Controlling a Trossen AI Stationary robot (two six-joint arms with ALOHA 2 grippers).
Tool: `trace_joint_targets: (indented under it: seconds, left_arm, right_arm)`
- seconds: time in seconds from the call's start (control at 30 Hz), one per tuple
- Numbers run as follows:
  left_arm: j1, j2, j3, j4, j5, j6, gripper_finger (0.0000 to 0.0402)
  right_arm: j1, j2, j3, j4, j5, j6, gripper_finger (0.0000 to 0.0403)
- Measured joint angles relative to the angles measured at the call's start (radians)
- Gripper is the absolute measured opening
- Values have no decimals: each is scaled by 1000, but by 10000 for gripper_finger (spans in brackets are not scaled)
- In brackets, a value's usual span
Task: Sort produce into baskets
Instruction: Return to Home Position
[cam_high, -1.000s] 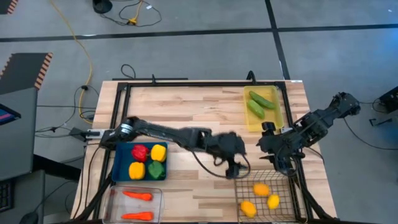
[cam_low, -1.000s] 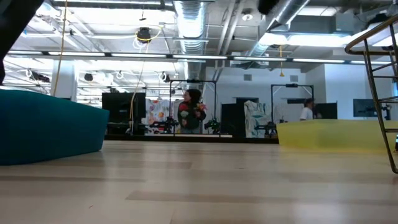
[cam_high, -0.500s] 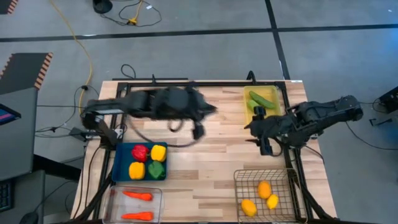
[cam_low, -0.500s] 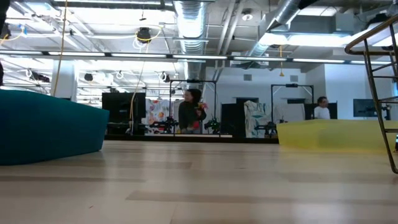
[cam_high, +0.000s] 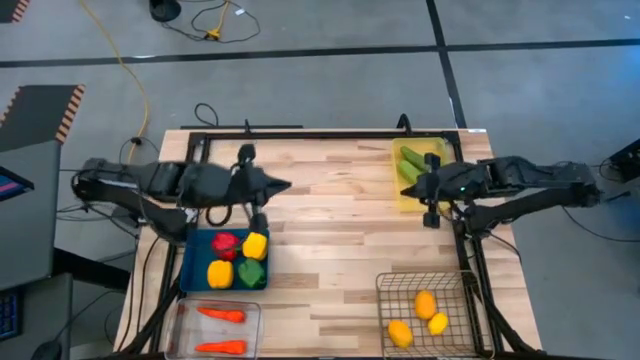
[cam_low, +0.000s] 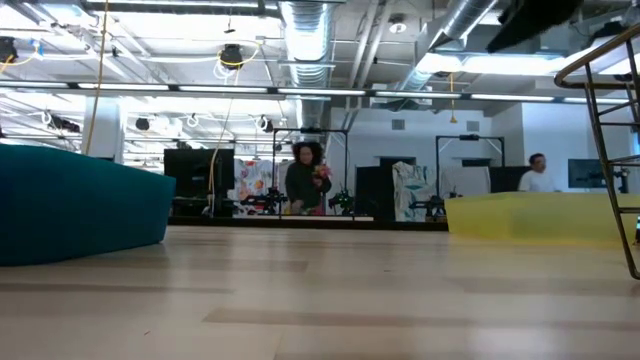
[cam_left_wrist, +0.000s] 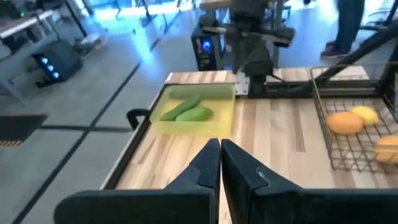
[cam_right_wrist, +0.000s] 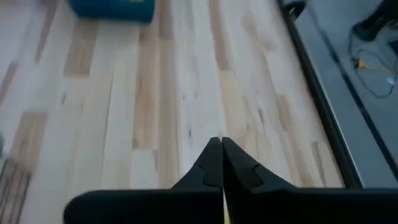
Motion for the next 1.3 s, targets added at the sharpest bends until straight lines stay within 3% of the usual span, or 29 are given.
trace_joint_targets:
  seconds: [0.1,0.3,0.43,0.57,0.73,0.9,1.1,1.3]
  left_arm:
    - [-16,-141,-299,266,14,41,1]
    - [-18,-412,-842,749,93,43,2]
    - [-18,-577,-1109,955,95,28,2]
    - [-17,-734,-1299,1069,92,40,2]
    - [-17,-926,-1434,1117,62,82,2]
    - [-16,-1071,-1443,1013,37,159,2]
    - [-12,-1188,-1442,950,4,303,2]
    - [23,-1228,-1441,878,-38,322,2]
  right_arm:
    - [-25,-119,-176,207,-36,22,18]
    - [-61,-281,-529,620,-216,57,57]
    - [-79,-332,-675,731,-235,104,50]
    - [-96,-391,-763,798,-235,95,32]
    - [-129,-506,-863,872,-236,74,21]
    - [-162,-636,-965,926,-268,94,37]
    - [-194,-765,-1013,934,-328,120,32]
    - [-224,-831,-1013,932,-361,97,25]
